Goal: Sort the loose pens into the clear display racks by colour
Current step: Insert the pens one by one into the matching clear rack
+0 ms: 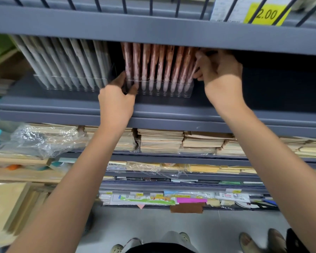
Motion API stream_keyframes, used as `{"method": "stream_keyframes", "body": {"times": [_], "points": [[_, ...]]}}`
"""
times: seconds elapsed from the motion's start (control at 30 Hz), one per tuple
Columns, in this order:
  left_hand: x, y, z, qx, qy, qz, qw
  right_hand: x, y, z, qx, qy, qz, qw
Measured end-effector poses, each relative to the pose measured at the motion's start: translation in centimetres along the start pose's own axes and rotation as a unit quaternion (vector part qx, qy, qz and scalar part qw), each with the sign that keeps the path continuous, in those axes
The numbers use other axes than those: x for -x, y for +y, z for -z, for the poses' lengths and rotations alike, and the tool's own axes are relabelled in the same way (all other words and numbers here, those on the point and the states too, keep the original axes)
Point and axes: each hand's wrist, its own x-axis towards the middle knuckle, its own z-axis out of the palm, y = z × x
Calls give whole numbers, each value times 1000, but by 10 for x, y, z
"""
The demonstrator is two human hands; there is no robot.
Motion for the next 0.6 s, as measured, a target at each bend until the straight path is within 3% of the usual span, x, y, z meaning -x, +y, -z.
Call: {"method": "stream_keyframes", "body": {"times": [0.13, 0.4, 0.6], "points": [[3, 0, -1, -16, 18, -3, 1000, 3, 12, -8, 8, -1, -29, 1000], [3, 2, 2, -18, 18, -8, 1000, 9, 19, -19, 108, -1, 0, 994], [-1, -1, 6, 14, 20, 2, 1000, 21, 27, -26, 54, 42, -23, 997]]}}
